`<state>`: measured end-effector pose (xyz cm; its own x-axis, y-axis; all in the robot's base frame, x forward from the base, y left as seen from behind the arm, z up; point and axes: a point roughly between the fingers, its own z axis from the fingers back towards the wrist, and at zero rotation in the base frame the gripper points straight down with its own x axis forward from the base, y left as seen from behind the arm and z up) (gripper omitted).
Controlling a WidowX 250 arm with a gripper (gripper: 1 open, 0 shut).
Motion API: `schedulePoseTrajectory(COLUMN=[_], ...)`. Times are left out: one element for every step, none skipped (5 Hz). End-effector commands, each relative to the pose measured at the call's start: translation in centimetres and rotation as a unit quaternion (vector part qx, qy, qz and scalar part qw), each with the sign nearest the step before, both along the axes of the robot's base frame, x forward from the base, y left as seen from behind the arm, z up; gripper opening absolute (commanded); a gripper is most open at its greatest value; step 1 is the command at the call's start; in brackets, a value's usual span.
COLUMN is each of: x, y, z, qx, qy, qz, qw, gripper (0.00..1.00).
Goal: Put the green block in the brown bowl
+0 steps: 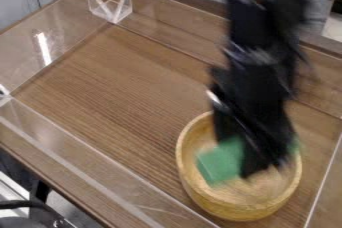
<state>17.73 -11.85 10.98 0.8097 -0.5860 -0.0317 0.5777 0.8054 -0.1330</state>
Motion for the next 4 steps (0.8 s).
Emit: schedulePoseTrajectory(x=[0.3,1.1,1.8,2.0], y=[-3.5,-0.8,1.6,2.8], z=[-0.4,0.7,1.7,1.7], qx=[-0.002,0.001,0.003,0.004], qy=[-0.028,-0.032,-0.038,-0.044], qz=[-0.001,0.038,0.079,0.111], qw=[0.9996,0.9988,0.9961,0.9928], gripper=[0.0,0.0,0.0,0.0])
